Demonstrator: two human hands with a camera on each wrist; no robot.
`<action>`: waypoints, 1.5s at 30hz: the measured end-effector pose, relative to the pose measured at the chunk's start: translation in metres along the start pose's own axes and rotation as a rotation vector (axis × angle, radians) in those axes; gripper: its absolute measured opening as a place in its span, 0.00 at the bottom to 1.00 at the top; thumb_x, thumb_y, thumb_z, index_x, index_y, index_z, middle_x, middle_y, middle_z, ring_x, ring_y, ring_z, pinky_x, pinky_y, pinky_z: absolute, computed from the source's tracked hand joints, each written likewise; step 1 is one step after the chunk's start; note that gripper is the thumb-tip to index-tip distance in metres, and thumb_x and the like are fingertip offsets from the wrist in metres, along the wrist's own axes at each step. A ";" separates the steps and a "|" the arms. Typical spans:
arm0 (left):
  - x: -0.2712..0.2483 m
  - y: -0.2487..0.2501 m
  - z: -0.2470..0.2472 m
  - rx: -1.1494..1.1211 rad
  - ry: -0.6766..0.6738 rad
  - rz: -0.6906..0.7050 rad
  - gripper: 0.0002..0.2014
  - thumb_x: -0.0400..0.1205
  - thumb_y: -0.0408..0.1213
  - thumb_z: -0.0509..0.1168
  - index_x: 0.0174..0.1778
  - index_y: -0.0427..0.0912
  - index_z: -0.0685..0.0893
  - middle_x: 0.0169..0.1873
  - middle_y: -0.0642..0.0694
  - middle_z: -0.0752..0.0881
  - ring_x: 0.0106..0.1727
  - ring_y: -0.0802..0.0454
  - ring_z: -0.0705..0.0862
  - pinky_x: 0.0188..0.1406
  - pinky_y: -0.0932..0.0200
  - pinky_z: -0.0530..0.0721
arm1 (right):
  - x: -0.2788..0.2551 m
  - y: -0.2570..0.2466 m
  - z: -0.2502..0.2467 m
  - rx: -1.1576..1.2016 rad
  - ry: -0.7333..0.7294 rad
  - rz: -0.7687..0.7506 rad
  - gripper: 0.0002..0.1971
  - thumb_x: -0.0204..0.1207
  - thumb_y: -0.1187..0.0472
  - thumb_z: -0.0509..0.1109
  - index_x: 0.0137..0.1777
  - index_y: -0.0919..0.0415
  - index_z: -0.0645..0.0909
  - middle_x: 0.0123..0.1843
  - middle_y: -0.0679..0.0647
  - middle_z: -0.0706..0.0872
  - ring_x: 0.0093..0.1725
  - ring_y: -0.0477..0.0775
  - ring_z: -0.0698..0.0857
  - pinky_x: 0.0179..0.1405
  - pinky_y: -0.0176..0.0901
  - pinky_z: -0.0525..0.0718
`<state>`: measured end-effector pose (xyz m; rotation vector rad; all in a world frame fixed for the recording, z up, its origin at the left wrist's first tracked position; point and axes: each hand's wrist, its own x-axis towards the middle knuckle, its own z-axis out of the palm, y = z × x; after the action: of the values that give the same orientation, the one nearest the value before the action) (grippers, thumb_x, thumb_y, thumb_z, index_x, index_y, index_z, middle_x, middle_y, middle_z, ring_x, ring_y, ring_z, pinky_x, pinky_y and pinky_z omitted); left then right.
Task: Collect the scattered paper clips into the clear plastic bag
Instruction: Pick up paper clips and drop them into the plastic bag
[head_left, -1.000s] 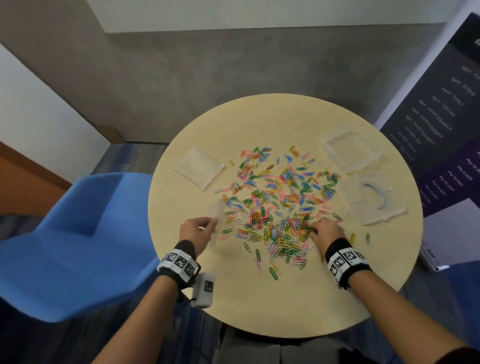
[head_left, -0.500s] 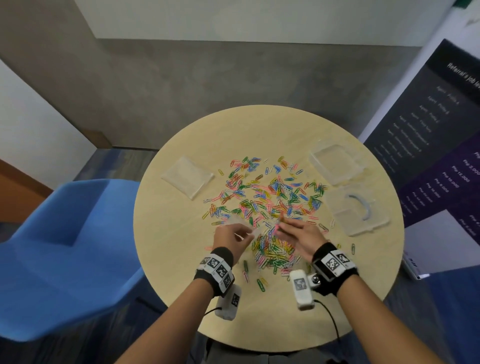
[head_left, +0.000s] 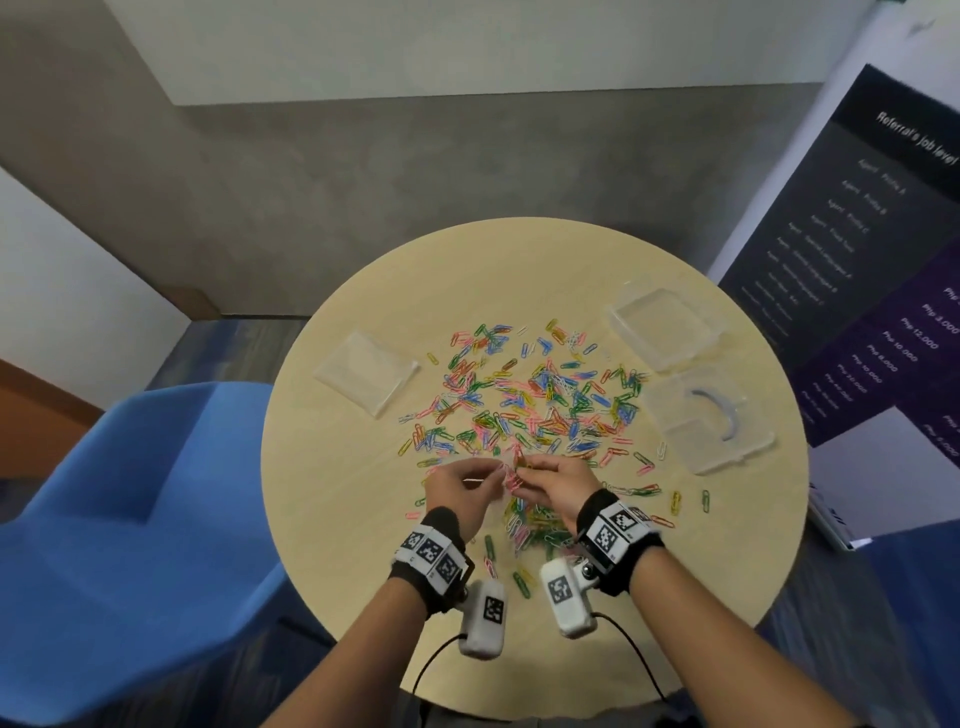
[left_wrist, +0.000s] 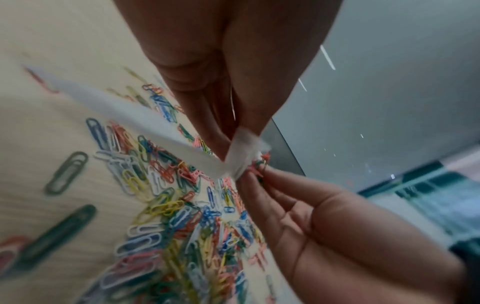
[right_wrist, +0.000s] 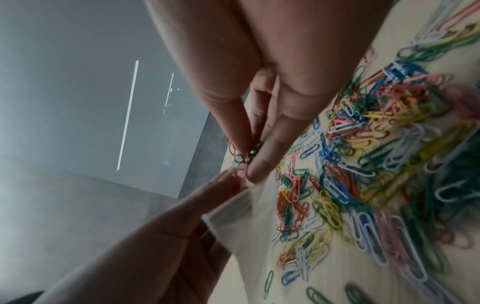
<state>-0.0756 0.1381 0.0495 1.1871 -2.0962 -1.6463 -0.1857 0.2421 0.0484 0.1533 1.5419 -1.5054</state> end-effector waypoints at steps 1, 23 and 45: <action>0.001 0.001 -0.001 -0.043 -0.006 -0.019 0.04 0.77 0.36 0.75 0.46 0.43 0.92 0.36 0.47 0.92 0.36 0.52 0.91 0.43 0.55 0.91 | -0.001 -0.001 0.002 -0.032 -0.018 -0.002 0.16 0.75 0.76 0.70 0.63 0.76 0.80 0.57 0.68 0.87 0.50 0.59 0.90 0.40 0.39 0.90; 0.008 0.010 -0.020 0.368 -0.001 0.239 0.14 0.79 0.27 0.69 0.53 0.48 0.92 0.40 0.49 0.88 0.41 0.53 0.86 0.47 0.58 0.87 | -0.016 -0.030 0.031 -1.129 -0.164 -0.232 0.20 0.80 0.72 0.63 0.72 0.66 0.77 0.66 0.62 0.81 0.67 0.61 0.81 0.65 0.48 0.82; 0.012 0.013 -0.065 0.312 0.214 0.081 0.08 0.79 0.41 0.69 0.51 0.51 0.91 0.36 0.55 0.86 0.34 0.52 0.85 0.41 0.58 0.85 | 0.022 0.013 -0.039 -1.684 0.104 -0.366 0.24 0.78 0.56 0.70 0.74 0.53 0.72 0.75 0.58 0.69 0.70 0.59 0.75 0.65 0.52 0.81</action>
<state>-0.0495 0.0838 0.0797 1.2820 -2.2815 -1.1293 -0.2093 0.2667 0.0163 -1.0535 2.4731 -0.0159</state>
